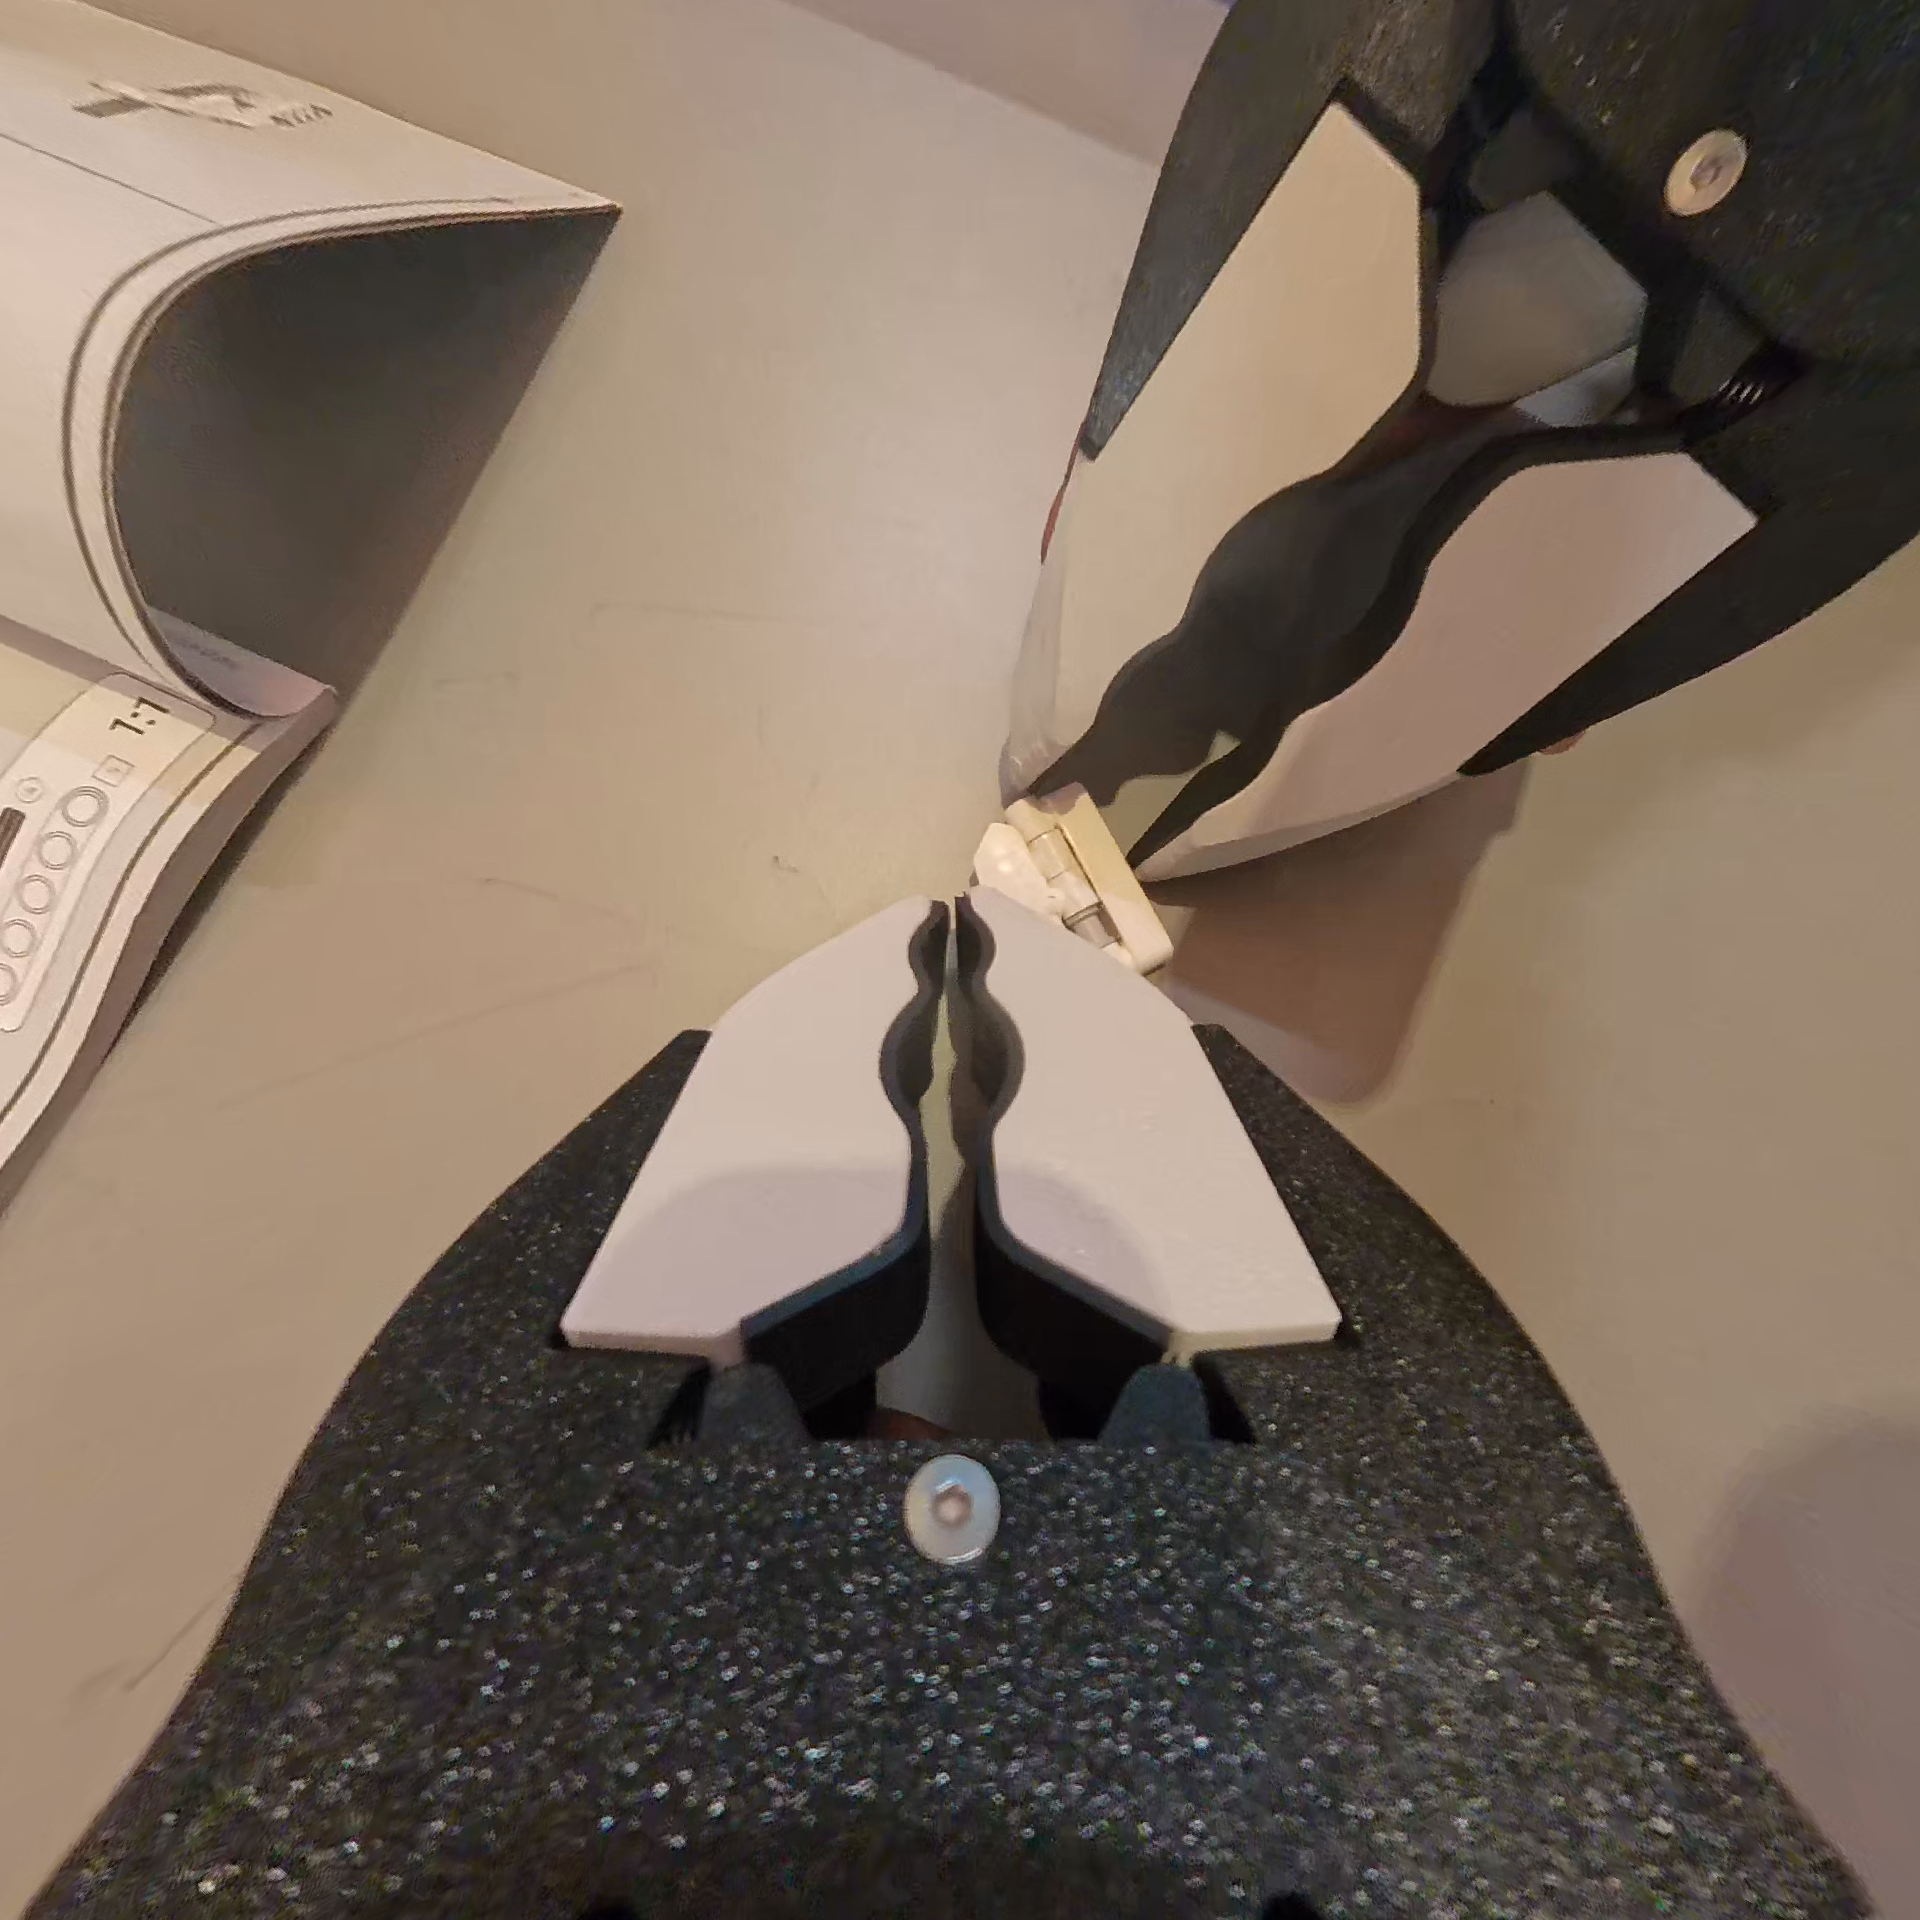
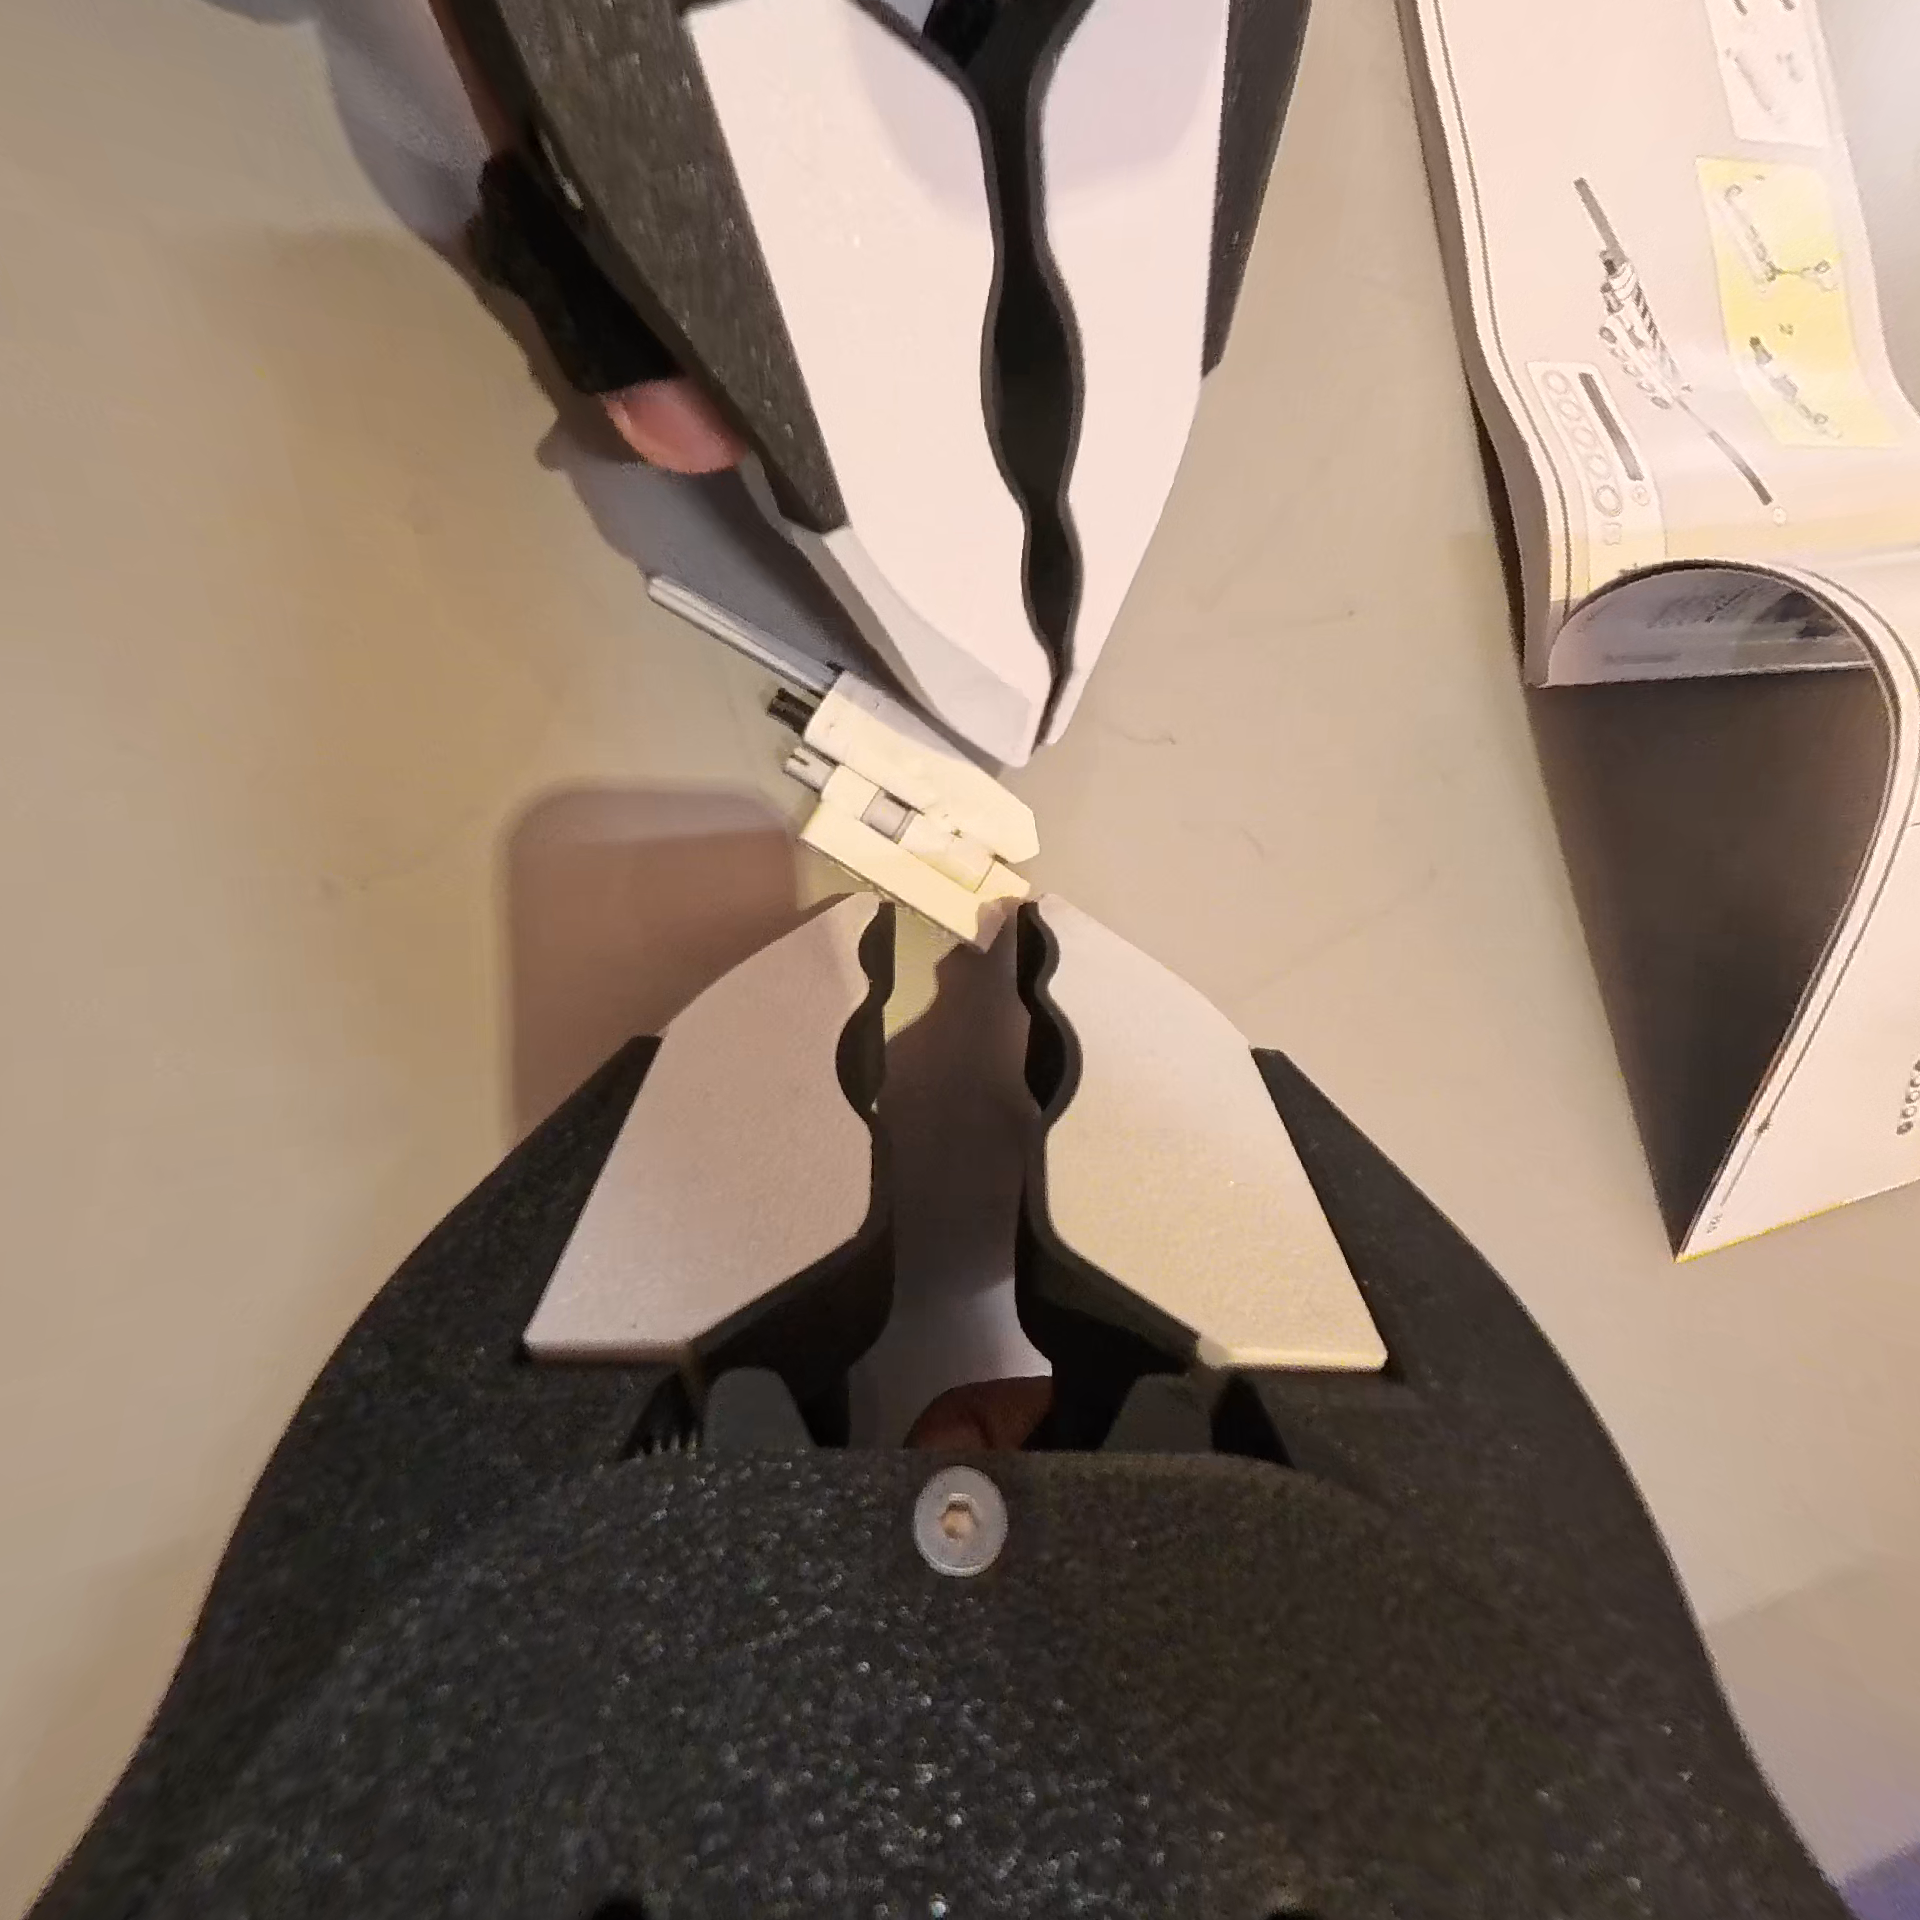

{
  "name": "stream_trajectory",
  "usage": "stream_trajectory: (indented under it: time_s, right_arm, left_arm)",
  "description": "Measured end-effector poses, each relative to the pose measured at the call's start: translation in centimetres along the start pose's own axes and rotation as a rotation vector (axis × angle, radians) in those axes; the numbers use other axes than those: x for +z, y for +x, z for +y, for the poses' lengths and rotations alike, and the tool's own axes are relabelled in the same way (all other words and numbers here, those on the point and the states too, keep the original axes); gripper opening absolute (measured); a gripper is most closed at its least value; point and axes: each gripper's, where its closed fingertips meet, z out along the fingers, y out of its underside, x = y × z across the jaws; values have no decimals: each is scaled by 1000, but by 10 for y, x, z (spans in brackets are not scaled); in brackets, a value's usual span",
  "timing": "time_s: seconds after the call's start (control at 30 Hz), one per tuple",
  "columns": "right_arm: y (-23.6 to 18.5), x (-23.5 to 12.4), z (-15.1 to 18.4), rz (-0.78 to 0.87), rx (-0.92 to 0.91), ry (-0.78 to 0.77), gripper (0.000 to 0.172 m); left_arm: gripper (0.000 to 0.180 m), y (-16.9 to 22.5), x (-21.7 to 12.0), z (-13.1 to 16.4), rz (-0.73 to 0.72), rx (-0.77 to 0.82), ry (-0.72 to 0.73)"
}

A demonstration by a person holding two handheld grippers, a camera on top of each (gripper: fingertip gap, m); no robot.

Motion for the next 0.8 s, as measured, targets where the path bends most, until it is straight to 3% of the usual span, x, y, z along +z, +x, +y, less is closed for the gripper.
stream_trajectory:
  time_s: [0.2, 0.5, 0.8]
  right_arm:
    - [8, -7, 8, 21, 12, -9, 27]
    - [32, -31, 27, 84, 135, -10, 29]
    - [34, -31, 37, 84, 153, -37, 29]
  left_arm:
    - [8, 4, -2, 1, -15, 5, -2]
    - [44, 11, -5, 2, -29, -39, -36]
    - [51, 24, 6, 3, -136, 32, -101]
